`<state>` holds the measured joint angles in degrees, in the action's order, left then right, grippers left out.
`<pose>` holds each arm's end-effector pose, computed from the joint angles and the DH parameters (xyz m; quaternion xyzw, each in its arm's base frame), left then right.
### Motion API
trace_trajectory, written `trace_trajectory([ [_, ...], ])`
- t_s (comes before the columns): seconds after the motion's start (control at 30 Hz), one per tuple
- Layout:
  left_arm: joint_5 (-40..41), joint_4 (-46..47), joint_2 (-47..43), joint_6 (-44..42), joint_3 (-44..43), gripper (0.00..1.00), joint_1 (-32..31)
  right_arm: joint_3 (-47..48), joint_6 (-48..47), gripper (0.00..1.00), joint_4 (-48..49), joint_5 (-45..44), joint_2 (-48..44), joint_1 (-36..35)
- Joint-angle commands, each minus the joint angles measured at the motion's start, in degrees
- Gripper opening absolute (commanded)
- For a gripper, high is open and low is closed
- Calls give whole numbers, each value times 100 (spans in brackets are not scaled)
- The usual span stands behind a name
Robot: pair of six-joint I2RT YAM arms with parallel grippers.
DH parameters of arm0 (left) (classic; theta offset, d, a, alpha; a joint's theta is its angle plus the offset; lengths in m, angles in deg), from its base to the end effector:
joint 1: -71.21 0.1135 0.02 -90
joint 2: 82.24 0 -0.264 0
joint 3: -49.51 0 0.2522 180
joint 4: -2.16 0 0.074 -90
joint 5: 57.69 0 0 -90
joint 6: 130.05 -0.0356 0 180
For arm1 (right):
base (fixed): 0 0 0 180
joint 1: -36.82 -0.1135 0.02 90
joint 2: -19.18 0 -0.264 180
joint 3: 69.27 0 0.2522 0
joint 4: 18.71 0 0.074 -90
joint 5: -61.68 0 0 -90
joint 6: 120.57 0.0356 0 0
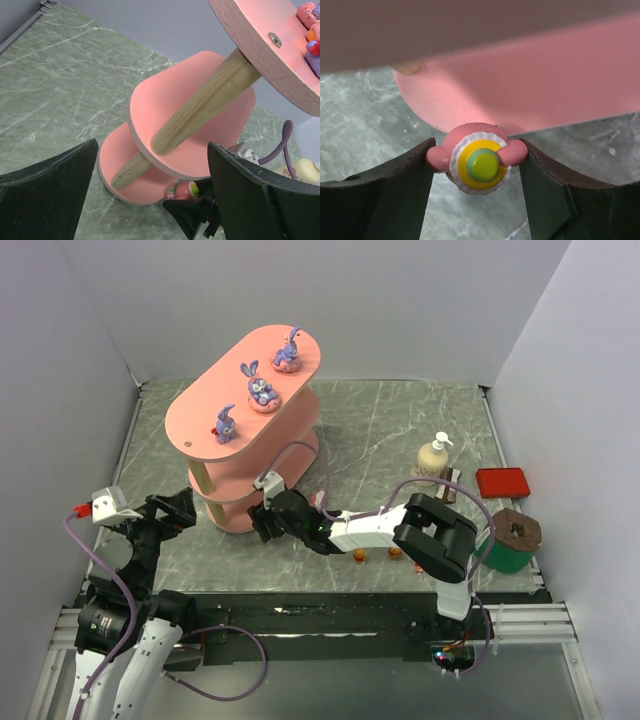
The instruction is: Place and organize the plastic toys onto the shelf
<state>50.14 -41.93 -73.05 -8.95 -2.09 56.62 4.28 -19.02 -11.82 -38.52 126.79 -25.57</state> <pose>0.0545 -0.0029 0.3226 -0.2086 0.6859 -0.1648 0.6774 0.1937 0.3567 0.1741 -0.3230 0.7876 0.2516 0.4604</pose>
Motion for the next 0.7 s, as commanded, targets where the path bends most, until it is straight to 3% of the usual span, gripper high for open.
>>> trace_trajectory([
  [0.0, -69, 88, -23, -42, -30, 96, 18, 270, -144, 39, 572, -167, 189, -54],
  [0.33, -51, 88, -5, -33, -30, 96, 18, 481, -241, 40, 740, -351, 559, -115],
  [0.67, -33, 80, -23, -24, -30, 96, 9, 33, -259, 41, 1099, -711, 375, -344],
])
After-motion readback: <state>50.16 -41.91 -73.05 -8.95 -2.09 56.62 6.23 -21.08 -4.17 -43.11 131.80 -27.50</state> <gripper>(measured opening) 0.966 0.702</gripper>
